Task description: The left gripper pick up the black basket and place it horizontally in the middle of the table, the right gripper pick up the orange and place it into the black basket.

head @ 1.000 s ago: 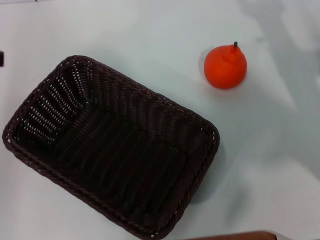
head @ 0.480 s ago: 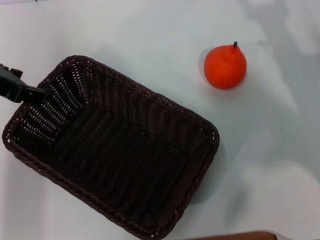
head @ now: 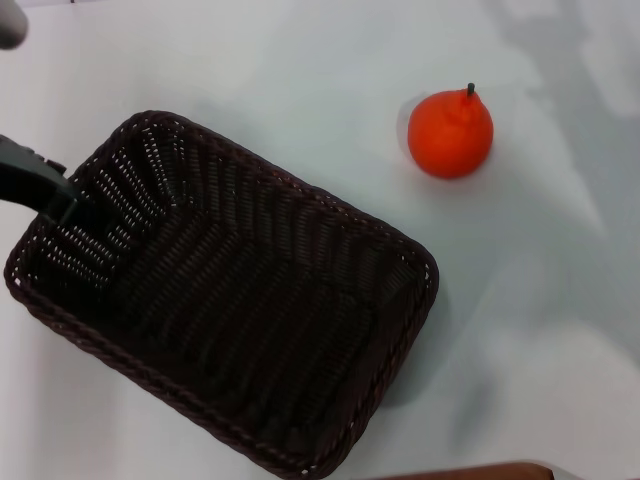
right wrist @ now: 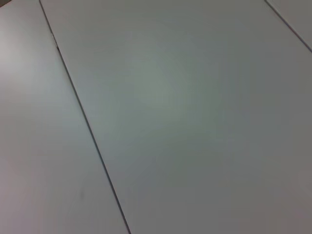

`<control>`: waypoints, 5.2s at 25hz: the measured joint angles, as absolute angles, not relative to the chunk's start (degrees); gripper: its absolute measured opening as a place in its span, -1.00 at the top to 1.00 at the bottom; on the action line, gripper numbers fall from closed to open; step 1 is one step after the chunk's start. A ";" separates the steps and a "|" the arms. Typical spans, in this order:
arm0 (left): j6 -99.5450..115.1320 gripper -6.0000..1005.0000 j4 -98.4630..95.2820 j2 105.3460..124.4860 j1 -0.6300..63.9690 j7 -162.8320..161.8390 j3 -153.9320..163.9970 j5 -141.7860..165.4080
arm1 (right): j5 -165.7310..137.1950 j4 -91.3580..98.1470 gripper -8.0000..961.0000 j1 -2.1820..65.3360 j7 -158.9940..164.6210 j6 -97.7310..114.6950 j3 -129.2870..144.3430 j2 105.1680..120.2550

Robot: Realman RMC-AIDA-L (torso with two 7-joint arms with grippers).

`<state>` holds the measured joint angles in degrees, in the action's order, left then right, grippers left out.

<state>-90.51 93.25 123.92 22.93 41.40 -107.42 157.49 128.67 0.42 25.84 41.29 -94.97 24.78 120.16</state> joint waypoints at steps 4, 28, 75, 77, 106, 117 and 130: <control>-91.36 -0.59 91.06 123.93 24.22 41.01 -106.64 158.68 | 128.84 -0.06 -0.93 25.83 41.37 -94.69 24.63 120.11; -95.42 0.53 87.65 123.97 28.13 35.22 -110.04 157.32 | 128.58 -0.35 -0.93 26.03 43.31 -94.03 25.12 119.97; -96.44 0.65 94.46 124.26 14.59 7.21 -120.46 147.36 | 128.67 4.02 -0.93 27.49 45.33 -89.07 25.07 119.62; -96.56 0.63 94.59 124.33 14.59 6.93 -119.93 146.53 | 128.67 4.11 -0.93 27.38 45.34 -88.89 25.15 119.62; -93.34 -0.37 103.53 124.00 12.65 18.01 -133.94 137.74 | 125.70 10.37 -0.93 21.22 46.89 -83.74 39.83 119.36; -76.30 -0.36 95.15 124.44 5.70 37.72 -133.82 109.79 | 109.57 10.96 -0.93 23.09 48.51 -74.70 40.78 119.71; -78.00 -0.36 84.09 124.19 4.58 52.33 -136.01 90.49 | 106.88 9.62 -0.93 26.42 50.42 -65.71 46.34 119.83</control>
